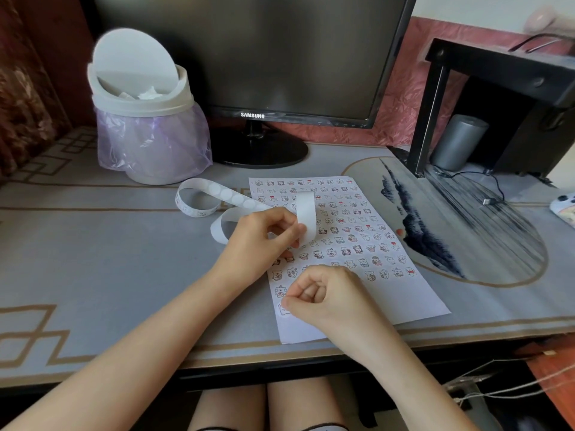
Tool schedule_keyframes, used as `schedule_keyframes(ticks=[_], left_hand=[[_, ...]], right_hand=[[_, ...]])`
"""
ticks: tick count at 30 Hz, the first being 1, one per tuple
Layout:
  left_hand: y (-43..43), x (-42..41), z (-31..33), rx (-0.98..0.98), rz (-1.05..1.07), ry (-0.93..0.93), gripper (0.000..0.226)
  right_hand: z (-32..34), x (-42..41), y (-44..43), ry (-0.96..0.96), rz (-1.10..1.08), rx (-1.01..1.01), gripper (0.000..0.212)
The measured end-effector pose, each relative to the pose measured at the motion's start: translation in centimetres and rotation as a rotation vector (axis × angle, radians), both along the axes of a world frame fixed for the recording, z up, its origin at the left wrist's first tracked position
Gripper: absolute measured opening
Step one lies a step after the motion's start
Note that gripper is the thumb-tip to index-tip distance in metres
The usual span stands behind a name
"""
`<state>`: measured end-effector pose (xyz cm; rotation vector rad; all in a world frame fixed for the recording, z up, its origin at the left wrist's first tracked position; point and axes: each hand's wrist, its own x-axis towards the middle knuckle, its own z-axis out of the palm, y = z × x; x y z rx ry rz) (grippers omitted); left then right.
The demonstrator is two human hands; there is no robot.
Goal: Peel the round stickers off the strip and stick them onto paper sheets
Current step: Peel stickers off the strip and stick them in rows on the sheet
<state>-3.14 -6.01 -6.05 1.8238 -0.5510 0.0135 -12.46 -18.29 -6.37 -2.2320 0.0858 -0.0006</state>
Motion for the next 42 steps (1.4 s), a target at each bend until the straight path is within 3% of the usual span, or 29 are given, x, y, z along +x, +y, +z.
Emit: schedule_keyframes(ticks=[14,19,29,35,38,42], left_hand=[[0.0,-0.1,-0.1,0.039,0.009,0.002,0.016],[0.0,-0.1,0.0,0.040,0.016,0.000,0.016],[0.0,-0.2,0.1,0.057,0.026,-0.019,0.017],[0.1,-0.2,0.0,0.031,0.017,-0.014,0.016],[0.0,-0.1,0.1,-0.014,0.027,-0.015,0.015],[0.1,-0.1,0.6,-0.140,0.037,0.013,0.015]], right_hand=[[0.2,0.1,-0.6,-0.045,0.034,-0.009,0.018],[0.0,0.1,-0.4,-0.040,0.019,0.074,0.023],[0.2,0.0,-0.6,-0.014,0.072,0.008,0.032],[0.3,0.2,-0.8,-0.016,0.082,0.060,0.017],[1.1,0.7,-1.2,-0.122,0.003,0.188,0.016],[2.8,2.5,-2.5,-0.291,-0.076,0.158,0.015]])
